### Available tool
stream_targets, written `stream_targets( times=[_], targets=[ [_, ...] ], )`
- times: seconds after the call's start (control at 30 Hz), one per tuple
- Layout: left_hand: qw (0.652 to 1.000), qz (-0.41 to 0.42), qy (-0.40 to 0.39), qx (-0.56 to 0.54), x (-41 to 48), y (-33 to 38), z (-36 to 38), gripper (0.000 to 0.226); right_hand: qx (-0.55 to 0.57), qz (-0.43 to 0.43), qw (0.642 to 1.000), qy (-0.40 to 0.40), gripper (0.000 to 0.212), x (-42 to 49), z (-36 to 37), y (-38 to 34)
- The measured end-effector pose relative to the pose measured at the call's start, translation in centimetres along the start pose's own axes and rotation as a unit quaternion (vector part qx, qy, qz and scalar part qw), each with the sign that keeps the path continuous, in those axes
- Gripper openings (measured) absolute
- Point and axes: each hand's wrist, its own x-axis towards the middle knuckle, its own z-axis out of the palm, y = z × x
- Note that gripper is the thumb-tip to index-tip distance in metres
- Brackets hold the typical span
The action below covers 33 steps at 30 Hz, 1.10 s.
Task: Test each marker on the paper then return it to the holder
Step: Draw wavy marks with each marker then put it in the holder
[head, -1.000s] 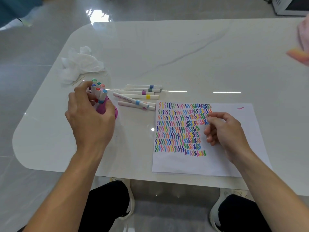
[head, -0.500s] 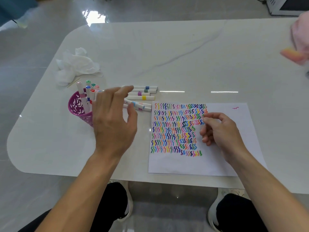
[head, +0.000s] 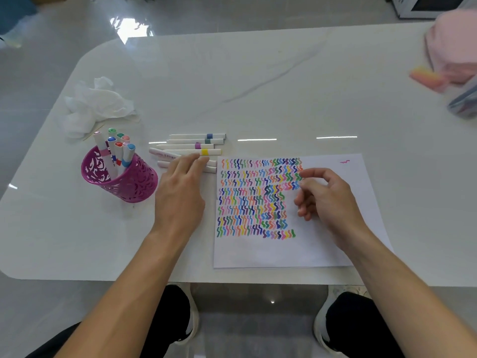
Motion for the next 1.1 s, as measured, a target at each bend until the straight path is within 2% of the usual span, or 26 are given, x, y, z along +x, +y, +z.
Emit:
stream_targets(
  times=[0.37,0.5,0.6,0.77,0.93,1.1],
  targets=[
    [0.998,-0.012,0.059,0.007,0.6,0.9,0.0,0.014,-0.002,-0.014,1.000,-0.012,0.018,-0.2,-0.4,-0.3],
    [0.995,0.016,0.098,-0.009,0.7,1.4,-0.4,0.016,-0.008,-0.018,1.000,-0.013,0.017,-0.3,-0.5,-0.2],
    [0.988,0.070,0.137,-0.026,0.9,2.1,-1.2,0.020,-0.007,-0.019,1.000,-0.013,0.017,-0.3,-0.4,-0.3],
    [0.974,0.179,0.125,-0.066,0.5,3.7,-1.4,0.013,-0.009,-0.026,1.000,-0.010,0.012,-0.4,-0.1,-0.4],
    [0.962,0.184,0.111,-0.168,0.0,5.1,-2.3,0.018,-0.017,-0.073,0.997,-0.003,0.008,-0.6,0.0,-0.6],
    [0.939,0.144,0.098,-0.295,-0.3,5.7,-3.3,0.021,-0.117,-0.188,0.975,0.003,0.032,-0.9,0.4,-0.6]
  ],
)
